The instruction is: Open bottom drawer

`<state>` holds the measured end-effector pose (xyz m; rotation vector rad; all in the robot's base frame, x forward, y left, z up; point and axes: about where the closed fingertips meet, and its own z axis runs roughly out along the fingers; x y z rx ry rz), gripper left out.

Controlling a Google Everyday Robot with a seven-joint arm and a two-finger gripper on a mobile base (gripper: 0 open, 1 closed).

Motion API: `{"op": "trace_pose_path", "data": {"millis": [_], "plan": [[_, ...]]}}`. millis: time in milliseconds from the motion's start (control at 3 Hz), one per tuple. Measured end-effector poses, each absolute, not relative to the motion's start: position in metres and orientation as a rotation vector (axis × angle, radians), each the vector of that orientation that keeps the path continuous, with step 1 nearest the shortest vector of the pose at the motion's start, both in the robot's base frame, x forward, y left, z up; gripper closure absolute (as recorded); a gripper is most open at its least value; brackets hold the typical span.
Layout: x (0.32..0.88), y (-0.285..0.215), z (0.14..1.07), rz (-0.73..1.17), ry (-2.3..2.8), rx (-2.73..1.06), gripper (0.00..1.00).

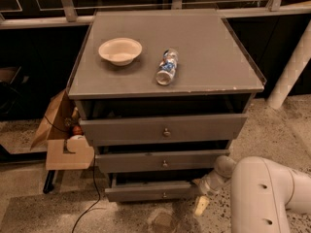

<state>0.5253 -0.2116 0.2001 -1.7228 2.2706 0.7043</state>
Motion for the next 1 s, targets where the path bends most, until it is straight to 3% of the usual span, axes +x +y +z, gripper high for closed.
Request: {"op": "trace_pose_path", "data": {"millis": [1000], "plan": [[0.497,-0.217,0.217,0.828,2.302,-1.804,0.00]]}}
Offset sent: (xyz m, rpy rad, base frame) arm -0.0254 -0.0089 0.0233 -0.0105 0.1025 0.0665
